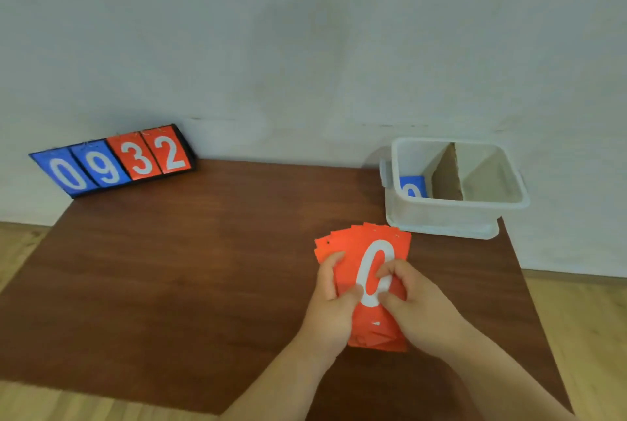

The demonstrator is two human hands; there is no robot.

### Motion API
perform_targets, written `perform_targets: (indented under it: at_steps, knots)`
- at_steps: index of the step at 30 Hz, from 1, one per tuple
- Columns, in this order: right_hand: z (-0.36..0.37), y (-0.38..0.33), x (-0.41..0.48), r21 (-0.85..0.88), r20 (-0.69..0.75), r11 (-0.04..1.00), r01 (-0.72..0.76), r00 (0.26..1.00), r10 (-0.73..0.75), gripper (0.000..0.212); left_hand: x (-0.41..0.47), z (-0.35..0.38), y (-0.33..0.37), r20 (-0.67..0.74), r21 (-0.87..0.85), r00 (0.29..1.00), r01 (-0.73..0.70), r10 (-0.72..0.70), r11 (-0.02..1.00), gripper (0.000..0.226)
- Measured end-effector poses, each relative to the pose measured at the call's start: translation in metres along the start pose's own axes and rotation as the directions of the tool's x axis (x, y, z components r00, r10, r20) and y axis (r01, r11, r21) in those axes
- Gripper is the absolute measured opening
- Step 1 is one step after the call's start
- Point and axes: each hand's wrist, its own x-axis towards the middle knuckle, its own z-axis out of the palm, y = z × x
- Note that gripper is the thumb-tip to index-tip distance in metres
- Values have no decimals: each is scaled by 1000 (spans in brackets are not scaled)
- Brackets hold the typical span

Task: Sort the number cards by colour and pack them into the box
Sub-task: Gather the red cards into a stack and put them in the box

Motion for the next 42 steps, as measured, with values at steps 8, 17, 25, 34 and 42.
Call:
perform_targets:
  at_steps: [8, 17, 25, 34, 42]
  knots:
    - [41, -53, 25, 513, -74, 849, -125, 979, 189, 70, 11, -60, 35, -94, 104, 968, -224, 234, 969, 65]
    - [29, -81, 72, -202, -41, 977, 70, 996, -80, 59, 44, -137, 87, 80, 779, 855, -374, 512, 503, 97]
    - [29, -85, 123, -332, 12, 938, 101, 995, -103, 51, 112, -139, 98, 459, 778, 765, -591, 453, 210, 56]
    - [33, -71, 206, -402, 56, 911, 95, 995, -79, 43, 191, -134, 84, 333, 806, 864, -469, 378, 362, 44]
    - [61, -19, 258, -490, 60, 860, 143, 990, -130, 39, 247, -131, 38, 302, 852, 906, -396, 297, 341, 48]
